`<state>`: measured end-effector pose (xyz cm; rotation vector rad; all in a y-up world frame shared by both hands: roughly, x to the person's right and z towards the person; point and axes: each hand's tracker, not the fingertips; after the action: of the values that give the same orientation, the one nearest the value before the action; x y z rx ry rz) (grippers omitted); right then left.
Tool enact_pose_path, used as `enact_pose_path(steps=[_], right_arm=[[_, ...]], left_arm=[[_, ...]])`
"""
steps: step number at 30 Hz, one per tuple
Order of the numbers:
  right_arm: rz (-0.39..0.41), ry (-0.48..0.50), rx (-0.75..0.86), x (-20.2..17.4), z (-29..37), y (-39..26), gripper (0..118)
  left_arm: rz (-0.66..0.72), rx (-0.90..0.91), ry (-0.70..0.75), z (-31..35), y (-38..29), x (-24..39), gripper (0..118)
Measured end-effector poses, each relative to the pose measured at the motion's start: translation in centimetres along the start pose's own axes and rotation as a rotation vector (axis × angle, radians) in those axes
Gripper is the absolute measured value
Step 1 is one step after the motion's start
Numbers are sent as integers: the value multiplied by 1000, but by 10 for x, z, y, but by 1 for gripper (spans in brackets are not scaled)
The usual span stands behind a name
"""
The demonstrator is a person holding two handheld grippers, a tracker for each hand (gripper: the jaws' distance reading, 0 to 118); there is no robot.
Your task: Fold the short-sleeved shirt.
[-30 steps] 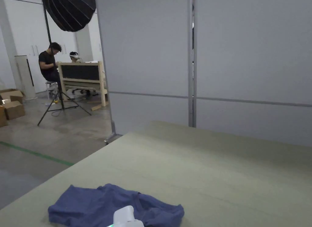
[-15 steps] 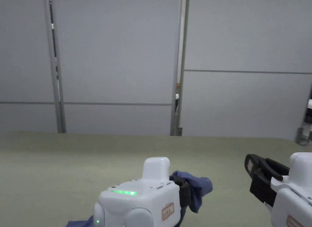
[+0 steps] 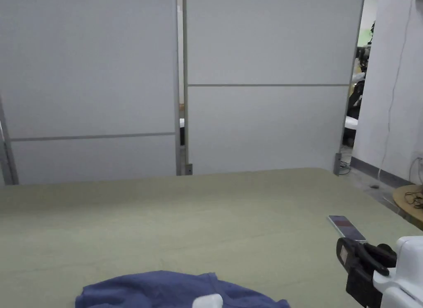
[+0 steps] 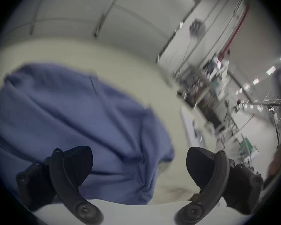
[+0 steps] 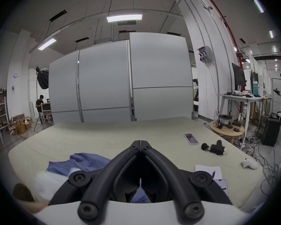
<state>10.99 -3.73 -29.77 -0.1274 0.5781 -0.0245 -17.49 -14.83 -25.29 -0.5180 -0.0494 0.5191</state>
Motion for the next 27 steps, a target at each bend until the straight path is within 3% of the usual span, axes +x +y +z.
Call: enact_pose_path(steps=[5,10,11,12,13,14,15,18,20,21,22,23,24,25,27], right_arm=[[20,82,98,-24,-3,6,2],[29,153,126,-70,-11,2,2],[24,168,123,-78,-15,-1,2],[20,183,117,-85,-19,-4,2],[20,191,110,-92,-23,-6,2],[20,203,105,-104,-25,-5,2],[21,213,101,-110,-28,-7,2],[17,240,81,-130,-38,-5,2],[16,253,63,-141,-47,-7,2],[15,256,56,-146,-51,-9,2],[16,261,43,-147,-57,-10,2],[21,263,27,-151,-62,-12,2],[26,260,14,-155,-67,-15,2],[28,260,2,-156,-73,-18,2],[27,259,-30,-158,-84,-23,2]], left_arm=[[-210,481,276,177,50,-16,118],[-222,773,695,308,26,-50,117],[-215,776,753,323,16,-57,102],[-209,777,797,336,7,-65,66],[-182,784,841,344,2,-72,0],[-142,824,880,351,-4,-83,0],[-114,816,813,358,-3,-88,0],[-81,731,794,355,9,-111,0],[-12,583,752,335,26,-135,2],[36,519,719,322,35,-151,26],[71,439,693,306,45,-169,88],[98,315,657,288,54,-188,118],[156,176,601,265,63,-212,118],[179,158,548,248,63,-230,118],[289,32,581,207,56,-271,118]])
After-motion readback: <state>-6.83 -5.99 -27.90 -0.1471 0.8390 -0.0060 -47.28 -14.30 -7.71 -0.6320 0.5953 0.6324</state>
